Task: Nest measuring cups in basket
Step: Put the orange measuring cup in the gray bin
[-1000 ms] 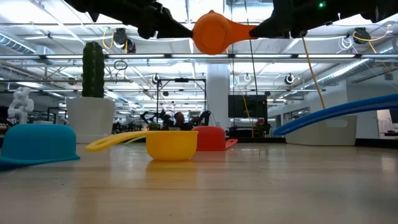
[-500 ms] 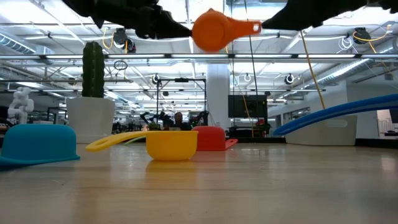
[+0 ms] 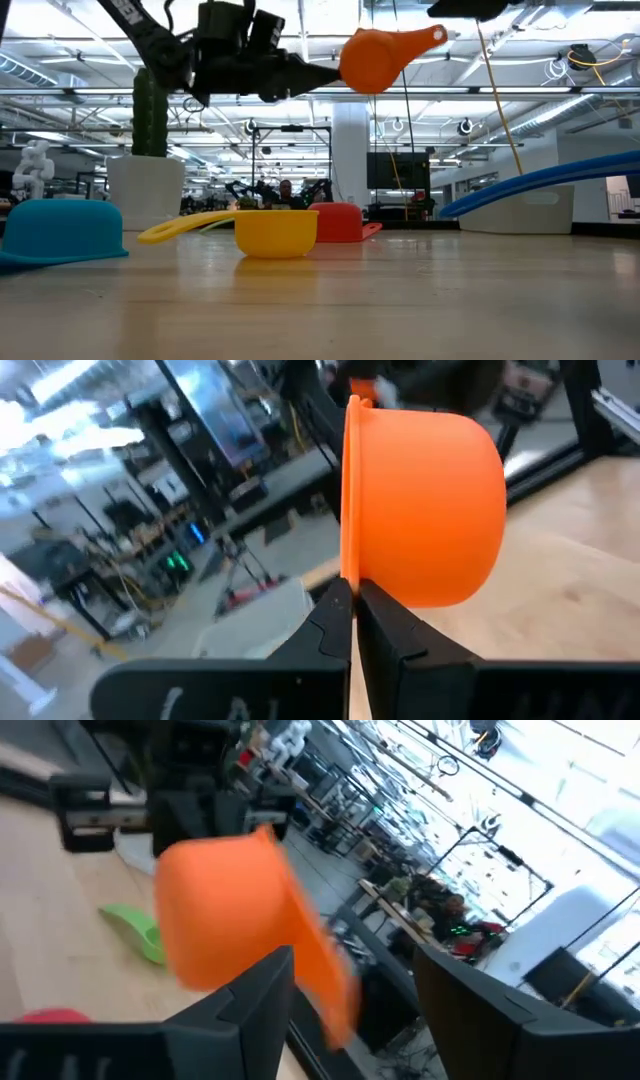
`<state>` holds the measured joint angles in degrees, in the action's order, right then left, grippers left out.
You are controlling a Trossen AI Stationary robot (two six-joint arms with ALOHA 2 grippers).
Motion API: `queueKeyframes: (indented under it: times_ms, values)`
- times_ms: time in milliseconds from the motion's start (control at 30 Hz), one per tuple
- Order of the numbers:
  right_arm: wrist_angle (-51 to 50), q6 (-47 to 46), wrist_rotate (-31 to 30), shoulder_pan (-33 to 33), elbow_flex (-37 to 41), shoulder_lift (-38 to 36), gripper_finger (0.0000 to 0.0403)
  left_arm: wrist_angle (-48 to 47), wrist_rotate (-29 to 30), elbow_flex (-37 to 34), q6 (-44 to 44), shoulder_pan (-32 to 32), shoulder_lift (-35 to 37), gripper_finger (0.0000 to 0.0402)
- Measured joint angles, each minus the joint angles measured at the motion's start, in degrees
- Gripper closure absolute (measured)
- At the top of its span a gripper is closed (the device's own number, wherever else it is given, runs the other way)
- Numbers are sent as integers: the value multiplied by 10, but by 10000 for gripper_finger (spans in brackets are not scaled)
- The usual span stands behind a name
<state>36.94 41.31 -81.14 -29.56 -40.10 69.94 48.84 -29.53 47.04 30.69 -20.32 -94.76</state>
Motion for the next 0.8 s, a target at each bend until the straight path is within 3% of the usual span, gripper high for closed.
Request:
queueKeyframes:
  times_ms: [333,800]
  values:
    - [2,14,3,7,-8,25,233,24,-51,0,7,-14,-22,395]
    - [-8,15,48,28,-8,25,296,24,-56,0,12,-15,-22,394]
